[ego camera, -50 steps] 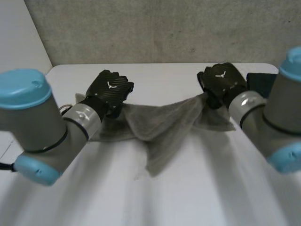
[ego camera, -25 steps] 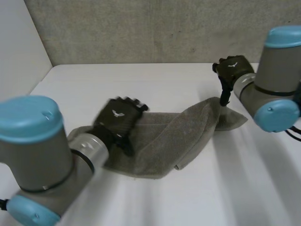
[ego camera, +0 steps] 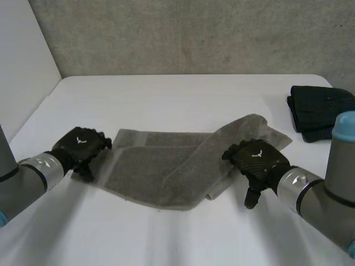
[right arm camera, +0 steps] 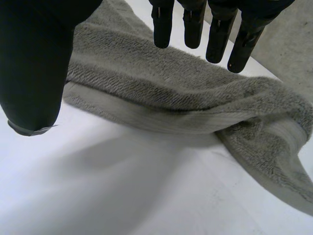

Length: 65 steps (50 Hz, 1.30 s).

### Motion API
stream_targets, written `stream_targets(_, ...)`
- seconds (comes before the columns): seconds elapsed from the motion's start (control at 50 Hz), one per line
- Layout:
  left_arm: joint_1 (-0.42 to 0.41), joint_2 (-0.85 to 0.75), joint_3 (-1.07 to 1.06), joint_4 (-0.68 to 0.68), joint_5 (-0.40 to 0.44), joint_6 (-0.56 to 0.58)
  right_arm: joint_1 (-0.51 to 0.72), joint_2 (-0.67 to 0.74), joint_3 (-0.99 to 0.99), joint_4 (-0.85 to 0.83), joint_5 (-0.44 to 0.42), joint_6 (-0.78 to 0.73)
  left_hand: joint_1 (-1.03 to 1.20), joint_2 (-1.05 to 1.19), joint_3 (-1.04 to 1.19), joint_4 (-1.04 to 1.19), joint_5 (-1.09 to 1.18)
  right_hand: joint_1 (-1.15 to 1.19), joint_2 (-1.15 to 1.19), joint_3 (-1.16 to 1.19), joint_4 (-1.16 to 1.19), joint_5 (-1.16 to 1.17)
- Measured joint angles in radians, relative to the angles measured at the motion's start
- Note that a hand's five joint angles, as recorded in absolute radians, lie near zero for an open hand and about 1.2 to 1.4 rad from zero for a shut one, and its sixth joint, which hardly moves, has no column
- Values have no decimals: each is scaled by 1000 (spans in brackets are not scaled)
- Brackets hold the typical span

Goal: Fold the laundry.

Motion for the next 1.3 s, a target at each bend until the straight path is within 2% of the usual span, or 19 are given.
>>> stream_targets(0.1,22,-84,24,4,-2,94,-1,6,41,-49,6,5,0,1,1,2,1,0,0,0,0,0)
stream_targets(0.22,26,-142,51,32,-11,119,-1,9,58,-66,7,8,10,14,11,9,11,0,0,0,0,0)
stream_targets(0.28,24,-166,66,77,-17,115,0,10,68,-78,8,10,151,132,131,132,127,0,0,0,0,0)
stream_targets(0.32,23,-169,68,85,-18,114,1,10,73,-82,8,10,151,132,131,132,127,0,0,0,0,0)
stream_targets(0.34,19,-176,75,109,-22,110,2,10,78,-89,8,11,312,309,295,296,285,0,0,0,0,0)
stream_targets(0.4,11,-180,88,135,-31,99,12,10,89,-103,9,12,654,651,645,638,621,0,0,0,0,0)
stream_targets(0.42,7,-180,91,138,-32,94,14,11,90,-104,10,12,654,651,645,638,621,0,0,0,0,0)
stream_targets(0.44,1,-180,96,141,-35,87,18,13,92,-108,12,12,717,759,751,758,723,0,0,0,0,0)
stream_targets(0.78,-52,-137,108,115,-45,-5,23,40,77,-107,32,26,717,782,773,781,727,0,0,0,0,0)
stream_targets(0.94,-80,32,95,-38,-44,-173,16,39,39,-39,35,195,717,784,776,781,727,0,0,0,0,0)
stream_targets(1.06,-105,183,86,-89,-41,-299,15,67,-7,38,26,302,717,784,776,781,727,6,20,21,8,14)
stream_targets(1.18,-126,261,72,-86,-41,-337,24,154,-69,49,26,323,717,784,776,782,727,114,131,151,130,116)
stream_targets(1.3,-137,267,67,-81,-43,-338,48,224,-127,29,33,320,717,784,776,785,727,173,215,221,204,182)
